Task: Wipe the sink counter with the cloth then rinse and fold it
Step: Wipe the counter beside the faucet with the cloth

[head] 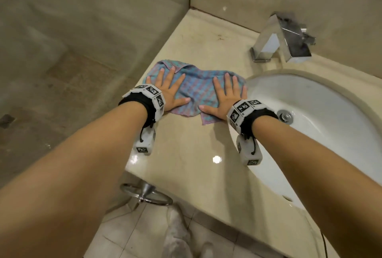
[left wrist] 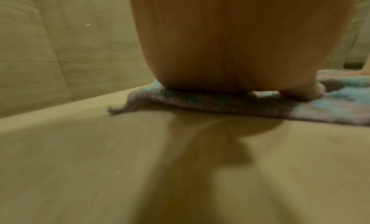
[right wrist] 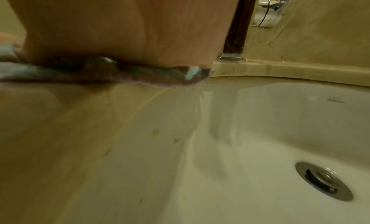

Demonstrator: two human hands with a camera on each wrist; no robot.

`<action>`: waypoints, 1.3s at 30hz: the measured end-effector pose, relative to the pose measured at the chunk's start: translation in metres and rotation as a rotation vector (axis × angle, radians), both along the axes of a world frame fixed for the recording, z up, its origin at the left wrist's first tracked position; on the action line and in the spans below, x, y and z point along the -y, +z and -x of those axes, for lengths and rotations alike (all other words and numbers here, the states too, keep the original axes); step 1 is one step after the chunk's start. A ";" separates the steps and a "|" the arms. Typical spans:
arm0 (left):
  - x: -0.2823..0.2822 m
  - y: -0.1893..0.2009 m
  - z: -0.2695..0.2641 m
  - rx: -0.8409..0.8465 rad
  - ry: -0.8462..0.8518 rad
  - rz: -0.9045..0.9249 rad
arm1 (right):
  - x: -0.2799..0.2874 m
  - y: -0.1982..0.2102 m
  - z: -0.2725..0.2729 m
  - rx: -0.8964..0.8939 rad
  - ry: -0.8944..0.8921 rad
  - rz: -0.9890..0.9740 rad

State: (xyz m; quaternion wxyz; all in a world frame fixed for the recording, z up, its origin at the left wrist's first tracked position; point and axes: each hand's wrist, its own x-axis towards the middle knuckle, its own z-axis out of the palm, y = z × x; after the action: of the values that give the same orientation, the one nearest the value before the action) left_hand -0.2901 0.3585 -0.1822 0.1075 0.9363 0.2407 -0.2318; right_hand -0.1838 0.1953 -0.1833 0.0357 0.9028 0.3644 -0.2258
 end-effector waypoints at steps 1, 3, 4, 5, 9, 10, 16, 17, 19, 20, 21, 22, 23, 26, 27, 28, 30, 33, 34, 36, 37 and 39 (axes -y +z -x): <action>-0.007 0.000 -0.009 0.005 -0.009 -0.002 | -0.005 -0.001 -0.007 0.003 -0.008 0.002; -0.019 -0.002 -0.027 0.010 -0.033 -0.005 | -0.014 -0.001 -0.020 0.006 -0.027 0.012; -0.026 -0.002 -0.036 0.012 -0.045 -0.007 | -0.018 -0.001 -0.025 0.012 -0.035 0.018; -0.032 -0.003 -0.044 0.013 -0.056 -0.010 | -0.022 -0.002 -0.031 0.019 -0.042 0.023; -0.050 -0.002 -0.071 0.014 -0.074 -0.007 | -0.037 -0.002 -0.050 0.024 -0.063 0.017; -0.053 -0.003 -0.077 0.021 -0.080 -0.012 | -0.041 -0.002 -0.056 0.025 -0.066 0.019; -0.073 -0.005 -0.110 0.054 -0.085 -0.024 | -0.066 -0.002 -0.091 0.012 -0.094 0.019; -0.075 -0.006 -0.114 0.067 -0.084 -0.030 | -0.070 -0.002 -0.096 0.010 -0.102 0.013; -0.079 -0.010 -0.121 0.106 -0.078 -0.046 | -0.080 -0.001 -0.107 0.003 -0.111 0.005; -0.080 -0.012 -0.125 0.125 -0.075 -0.055 | -0.084 0.000 -0.112 0.002 -0.116 0.003; -0.082 -0.014 -0.131 0.137 -0.076 -0.064 | -0.087 0.000 -0.117 0.004 -0.123 -0.001; -0.082 -0.016 -0.136 0.144 -0.075 -0.068 | -0.088 -0.001 -0.121 0.008 -0.130 -0.002; -0.083 -0.017 -0.141 0.149 -0.073 -0.073 | -0.090 -0.001 -0.124 0.015 -0.134 -0.003; -0.087 -0.016 -0.154 0.152 -0.062 -0.068 | -0.095 -0.004 -0.133 0.031 -0.138 -0.012; -0.089 -0.015 -0.158 0.152 -0.062 -0.062 | -0.096 -0.005 -0.135 0.033 -0.145 -0.019; -0.092 -0.015 -0.161 0.153 -0.067 -0.061 | -0.098 -0.006 -0.138 0.034 -0.154 -0.023; -0.096 -0.015 -0.169 0.156 -0.089 -0.072 | -0.099 -0.007 -0.142 0.032 -0.180 -0.028; -0.101 -0.016 -0.185 0.176 -0.106 -0.086 | -0.102 -0.009 -0.149 0.029 -0.225 -0.033; -0.102 -0.017 -0.189 0.187 -0.105 -0.087 | -0.103 -0.008 -0.151 0.025 -0.239 -0.025; -0.104 -0.017 -0.195 0.208 -0.107 -0.070 | -0.105 -0.006 -0.155 0.019 -0.259 -0.006; -0.106 -0.016 -0.198 0.214 -0.121 -0.054 | -0.106 -0.006 -0.158 0.022 -0.265 -0.005; -0.110 -0.015 -0.205 0.217 -0.152 -0.018 | -0.107 -0.006 -0.161 0.034 -0.273 -0.011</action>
State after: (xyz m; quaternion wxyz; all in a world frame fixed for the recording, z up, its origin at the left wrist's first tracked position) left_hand -0.0846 0.4681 -0.1972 0.1065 0.9724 0.1582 -0.1345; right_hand -0.0230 0.3025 -0.1894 0.0058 0.9478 0.2388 -0.2112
